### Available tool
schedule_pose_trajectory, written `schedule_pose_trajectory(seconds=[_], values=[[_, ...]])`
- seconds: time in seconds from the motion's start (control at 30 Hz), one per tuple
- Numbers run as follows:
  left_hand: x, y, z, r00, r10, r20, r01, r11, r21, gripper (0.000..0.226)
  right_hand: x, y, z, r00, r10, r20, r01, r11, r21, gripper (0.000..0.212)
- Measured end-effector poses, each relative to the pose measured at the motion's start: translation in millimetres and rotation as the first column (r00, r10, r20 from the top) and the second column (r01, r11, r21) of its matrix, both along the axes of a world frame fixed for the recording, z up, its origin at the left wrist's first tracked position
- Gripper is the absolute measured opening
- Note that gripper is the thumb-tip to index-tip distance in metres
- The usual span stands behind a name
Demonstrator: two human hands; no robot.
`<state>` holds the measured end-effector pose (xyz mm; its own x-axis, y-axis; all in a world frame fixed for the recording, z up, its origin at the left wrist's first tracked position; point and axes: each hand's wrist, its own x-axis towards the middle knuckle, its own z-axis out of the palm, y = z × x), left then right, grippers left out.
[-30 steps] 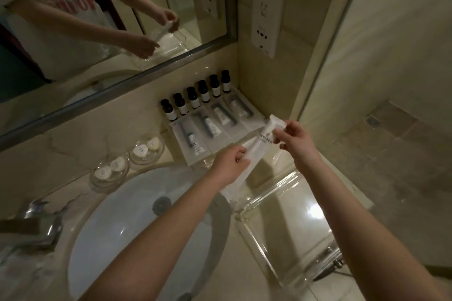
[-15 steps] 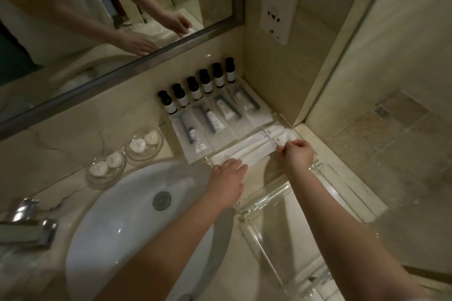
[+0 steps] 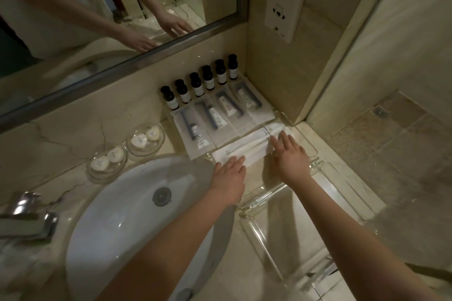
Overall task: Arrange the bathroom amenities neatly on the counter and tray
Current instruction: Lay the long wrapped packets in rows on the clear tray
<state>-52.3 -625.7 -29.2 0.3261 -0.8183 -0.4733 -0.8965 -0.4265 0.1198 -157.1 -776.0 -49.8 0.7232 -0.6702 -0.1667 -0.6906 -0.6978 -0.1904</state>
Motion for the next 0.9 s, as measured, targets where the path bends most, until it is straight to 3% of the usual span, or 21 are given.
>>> schedule_pose_trajectory(seconds=[0.2,0.37,0.5,0.67,0.73,0.8,0.9], values=[[6,19,23,0.998,0.061,-0.026,-0.064,0.985,-0.161,0.051,4,22,19,0.993,0.101,-0.056,-0.104,0.993,-0.052,0.056],[20,85,44,0.972,0.235,-0.002,-0.219,0.903,-0.369,0.04,17,86,42,0.938,0.255,0.233,-0.231,0.964,-0.129,0.048],[25,168,52,0.912,0.41,0.013,-0.365,0.826,-0.43,0.051,35,153,50,0.85,0.421,0.317,-0.408,0.906,-0.109,0.049],[23,289,57,0.771,0.637,-0.009,-0.593,0.712,-0.375,0.057,62,251,56,0.743,0.586,0.323,-0.613,0.79,-0.023,0.042],[22,337,57,0.699,0.714,0.023,-0.668,0.665,-0.334,0.048,73,289,57,0.703,0.612,0.362,-0.677,0.732,0.077,0.036],[21,383,51,0.599,0.801,0.013,-0.76,0.574,-0.305,0.045,83,325,58,0.692,0.618,0.373,-0.709,0.681,0.185,0.032],[19,449,37,0.405,0.913,-0.046,-0.89,0.382,-0.248,0.05,96,378,58,0.669,0.691,0.273,-0.742,0.599,0.3,0.032]])
